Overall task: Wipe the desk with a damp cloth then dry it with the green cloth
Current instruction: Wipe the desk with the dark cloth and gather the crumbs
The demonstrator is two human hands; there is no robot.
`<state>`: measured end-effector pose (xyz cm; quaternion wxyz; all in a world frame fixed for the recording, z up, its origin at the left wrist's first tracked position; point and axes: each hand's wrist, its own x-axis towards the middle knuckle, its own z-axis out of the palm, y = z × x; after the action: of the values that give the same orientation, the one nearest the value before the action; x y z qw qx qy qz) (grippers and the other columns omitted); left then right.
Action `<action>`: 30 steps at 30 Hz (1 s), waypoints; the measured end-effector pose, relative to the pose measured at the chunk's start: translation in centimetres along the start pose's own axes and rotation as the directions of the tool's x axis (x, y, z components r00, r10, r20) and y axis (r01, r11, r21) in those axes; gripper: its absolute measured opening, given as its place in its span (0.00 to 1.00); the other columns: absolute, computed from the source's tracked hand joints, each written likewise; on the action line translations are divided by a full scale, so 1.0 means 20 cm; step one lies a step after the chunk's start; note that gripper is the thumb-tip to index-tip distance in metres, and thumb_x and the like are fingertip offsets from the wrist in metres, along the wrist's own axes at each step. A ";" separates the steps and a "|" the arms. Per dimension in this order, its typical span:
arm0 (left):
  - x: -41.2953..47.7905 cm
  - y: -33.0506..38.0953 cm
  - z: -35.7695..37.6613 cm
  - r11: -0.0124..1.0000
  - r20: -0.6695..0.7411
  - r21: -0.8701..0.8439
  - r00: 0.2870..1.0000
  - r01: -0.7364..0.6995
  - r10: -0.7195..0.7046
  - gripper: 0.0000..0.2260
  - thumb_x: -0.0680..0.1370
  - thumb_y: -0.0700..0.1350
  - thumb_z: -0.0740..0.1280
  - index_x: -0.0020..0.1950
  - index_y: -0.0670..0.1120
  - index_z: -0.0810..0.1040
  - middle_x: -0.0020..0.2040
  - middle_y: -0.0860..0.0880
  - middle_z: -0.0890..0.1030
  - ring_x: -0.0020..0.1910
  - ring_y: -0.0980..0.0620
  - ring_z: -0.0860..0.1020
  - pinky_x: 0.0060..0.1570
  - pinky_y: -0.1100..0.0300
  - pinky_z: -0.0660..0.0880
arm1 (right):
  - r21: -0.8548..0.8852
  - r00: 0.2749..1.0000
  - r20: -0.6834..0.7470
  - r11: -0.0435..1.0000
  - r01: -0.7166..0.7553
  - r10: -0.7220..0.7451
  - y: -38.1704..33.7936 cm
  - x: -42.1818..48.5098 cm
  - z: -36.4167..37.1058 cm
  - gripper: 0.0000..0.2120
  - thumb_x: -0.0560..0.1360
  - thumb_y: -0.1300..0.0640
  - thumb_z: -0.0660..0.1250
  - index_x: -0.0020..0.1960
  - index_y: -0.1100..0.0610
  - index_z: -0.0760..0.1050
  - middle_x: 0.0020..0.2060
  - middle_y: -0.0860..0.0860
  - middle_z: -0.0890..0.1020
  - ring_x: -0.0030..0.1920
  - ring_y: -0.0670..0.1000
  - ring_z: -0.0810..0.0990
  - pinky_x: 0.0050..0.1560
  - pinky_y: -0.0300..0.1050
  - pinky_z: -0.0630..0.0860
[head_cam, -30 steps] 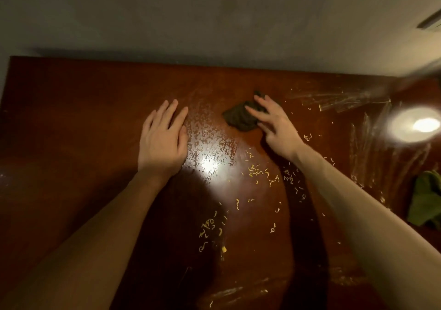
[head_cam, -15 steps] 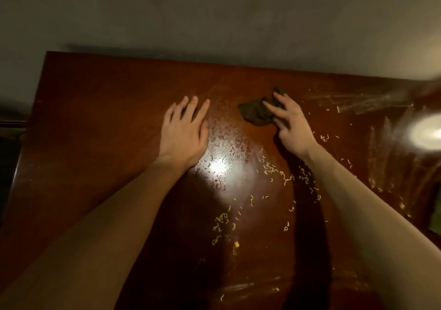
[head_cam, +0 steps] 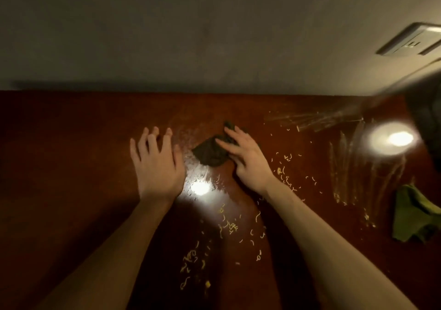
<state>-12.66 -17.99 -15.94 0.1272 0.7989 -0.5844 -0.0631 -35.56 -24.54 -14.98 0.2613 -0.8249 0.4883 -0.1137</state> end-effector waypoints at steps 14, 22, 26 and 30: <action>0.00 0.02 0.01 1.000 -0.076 0.006 0.997 -0.005 0.005 0.25 0.82 0.52 0.55 0.74 0.42 0.72 0.73 0.36 0.71 0.78 0.38 0.63 0.78 0.34 0.54 | -0.085 0.955 -0.165 0.961 -0.264 0.248 0.25 0.09 -0.19 0.32 0.79 0.68 0.62 0.80 0.50 0.64 0.81 0.52 0.60 0.82 0.54 0.52 0.82 0.56 0.50; 0.00 0.02 0.02 1.000 -0.083 0.009 0.997 0.006 -0.005 0.24 0.81 0.52 0.56 0.73 0.42 0.73 0.73 0.36 0.71 0.78 0.38 0.64 0.78 0.34 0.54 | -0.103 0.948 -0.242 0.966 -0.239 0.209 -0.18 0.15 0.13 0.35 0.76 0.65 0.65 0.81 0.54 0.61 0.81 0.54 0.59 0.82 0.56 0.50 0.82 0.54 0.45; 0.00 0.03 0.03 1.000 -0.103 0.019 0.995 0.007 -0.005 0.22 0.81 0.51 0.56 0.71 0.43 0.74 0.72 0.37 0.72 0.77 0.38 0.65 0.78 0.35 0.54 | -0.099 0.928 -0.262 0.949 -0.300 0.266 -0.09 0.46 0.03 0.36 0.74 0.65 0.65 0.81 0.55 0.62 0.81 0.56 0.60 0.82 0.59 0.52 0.82 0.54 0.48; 0.00 0.03 0.02 1.000 -0.070 0.021 0.997 0.020 -0.019 0.23 0.82 0.52 0.55 0.73 0.44 0.73 0.74 0.38 0.70 0.79 0.40 0.62 0.79 0.35 0.53 | -0.150 0.962 -0.169 0.959 -0.239 0.214 0.18 0.56 -0.16 0.30 0.79 0.63 0.63 0.80 0.54 0.64 0.81 0.55 0.60 0.82 0.58 0.54 0.81 0.49 0.47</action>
<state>-13.39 -18.19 -16.08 0.1381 0.8076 -0.5725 -0.0298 -34.02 -36.70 -14.90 0.1641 -0.7715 0.6060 -0.1034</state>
